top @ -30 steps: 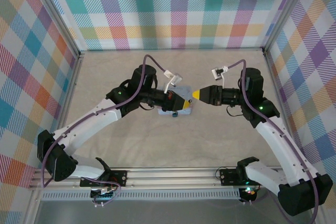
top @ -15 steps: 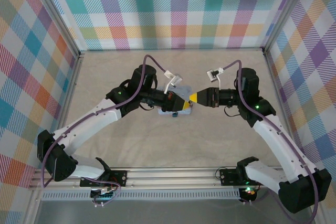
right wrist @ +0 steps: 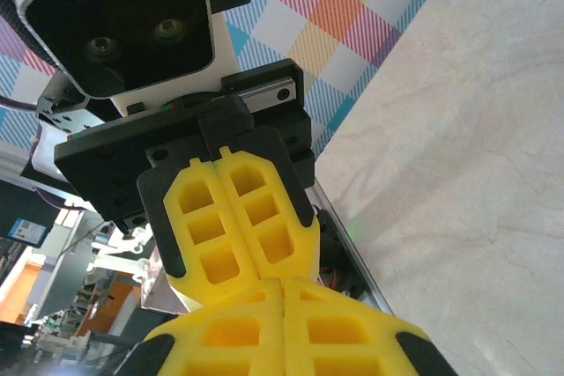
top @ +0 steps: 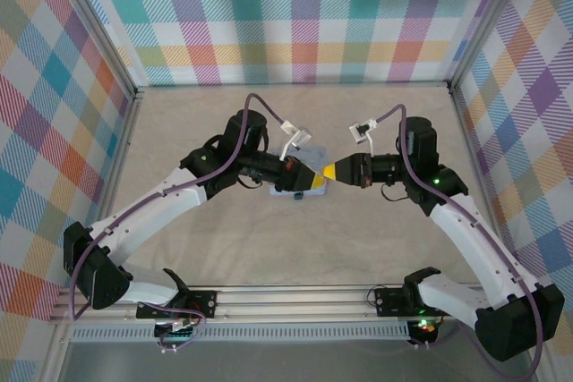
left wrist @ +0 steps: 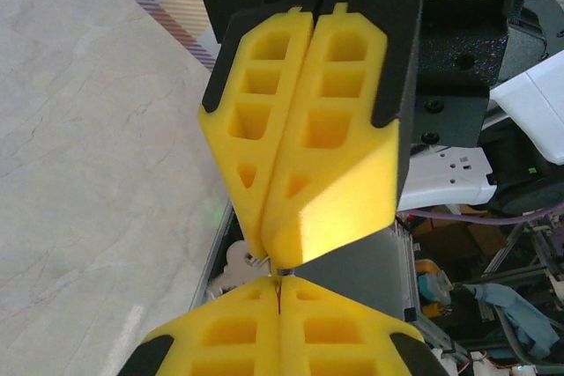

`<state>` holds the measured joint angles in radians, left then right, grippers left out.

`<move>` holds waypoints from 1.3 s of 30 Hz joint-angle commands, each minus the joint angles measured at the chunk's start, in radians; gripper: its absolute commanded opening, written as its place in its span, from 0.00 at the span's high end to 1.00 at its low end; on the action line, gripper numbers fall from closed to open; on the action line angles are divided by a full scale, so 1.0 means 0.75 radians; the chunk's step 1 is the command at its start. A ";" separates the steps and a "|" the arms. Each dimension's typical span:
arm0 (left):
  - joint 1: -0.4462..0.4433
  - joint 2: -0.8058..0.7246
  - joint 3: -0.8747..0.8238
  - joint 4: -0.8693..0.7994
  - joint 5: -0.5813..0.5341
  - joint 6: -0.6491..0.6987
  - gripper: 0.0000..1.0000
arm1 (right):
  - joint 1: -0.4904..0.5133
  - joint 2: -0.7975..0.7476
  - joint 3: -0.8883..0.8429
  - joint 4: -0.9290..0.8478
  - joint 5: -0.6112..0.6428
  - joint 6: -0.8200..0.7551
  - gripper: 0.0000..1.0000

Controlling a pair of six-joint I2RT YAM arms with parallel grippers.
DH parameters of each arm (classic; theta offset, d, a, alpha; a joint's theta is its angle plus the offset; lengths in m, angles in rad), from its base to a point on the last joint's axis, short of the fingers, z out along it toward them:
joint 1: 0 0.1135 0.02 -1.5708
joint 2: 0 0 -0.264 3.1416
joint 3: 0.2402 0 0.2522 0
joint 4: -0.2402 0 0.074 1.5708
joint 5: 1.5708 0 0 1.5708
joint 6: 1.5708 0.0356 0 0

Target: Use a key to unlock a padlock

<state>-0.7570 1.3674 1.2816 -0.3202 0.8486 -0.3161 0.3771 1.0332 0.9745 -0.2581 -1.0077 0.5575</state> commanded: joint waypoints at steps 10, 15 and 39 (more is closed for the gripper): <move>-0.007 -0.076 -0.017 0.046 -0.097 0.014 0.61 | 0.010 -0.054 -0.009 -0.025 0.098 -0.031 1.00; 0.012 -0.135 -0.082 0.137 -0.110 -0.032 0.57 | 0.009 -0.077 -0.021 0.042 0.148 0.027 1.00; 0.116 -0.028 -0.113 0.254 -0.463 -0.620 0.34 | 0.126 -0.268 -0.025 0.050 1.126 -0.484 1.00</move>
<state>-0.6823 1.3296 1.1679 -0.1055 0.5549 -0.6983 0.4427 0.8249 0.9264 -0.2371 -0.3447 0.3523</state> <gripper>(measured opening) 0.653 0.064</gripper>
